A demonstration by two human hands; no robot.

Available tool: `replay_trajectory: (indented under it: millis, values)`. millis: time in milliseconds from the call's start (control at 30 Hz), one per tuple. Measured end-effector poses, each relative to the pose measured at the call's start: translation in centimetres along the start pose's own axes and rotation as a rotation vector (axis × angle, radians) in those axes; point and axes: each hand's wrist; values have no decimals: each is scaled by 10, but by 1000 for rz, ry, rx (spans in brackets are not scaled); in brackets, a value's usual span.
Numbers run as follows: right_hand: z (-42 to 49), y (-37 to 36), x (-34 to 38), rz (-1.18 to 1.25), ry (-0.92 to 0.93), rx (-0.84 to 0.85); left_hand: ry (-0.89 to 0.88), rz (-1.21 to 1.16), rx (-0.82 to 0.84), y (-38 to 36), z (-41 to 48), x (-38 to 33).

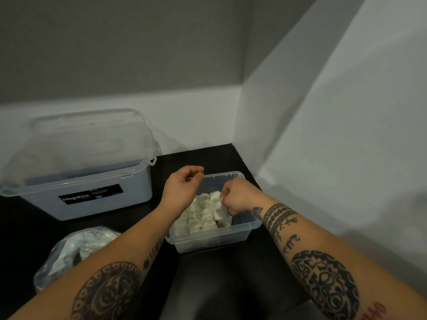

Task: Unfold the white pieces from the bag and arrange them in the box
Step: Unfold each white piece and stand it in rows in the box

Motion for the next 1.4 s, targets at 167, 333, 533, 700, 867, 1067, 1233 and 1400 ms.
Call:
replay_trajectory:
  millis: [167,333,533,700,867,1067,1233,1400]
  values:
    - [7,-18,-5,-83,-110,66,-22,36,36,6,-1,4]
    - [17,-31,-5,-157,-253,21,-14,38,49,9,0,7]
    - [26,-38,-7,-295,-277,52,-19,75,50,10,1,8]
    - [33,-44,-13,-288,-261,13,-28,98,57,9,0,7]
    - [37,-48,-16,-237,-196,-60,-14,93,46,9,0,8]
    - [35,-46,-17,-167,-192,-60,5,81,31,6,0,5]
    - [33,-43,-18,-182,-201,-42,-6,91,7,7,-1,1]
    - [27,-35,-11,-228,-198,-29,-18,53,-11,13,-1,4]
Point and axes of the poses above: each hand's wrist, its own z-axis towards the middle knuckle, its own y-axis out of the back of the hand, x = y × z, and after that the axes turned 7 degrees about z, right-handed
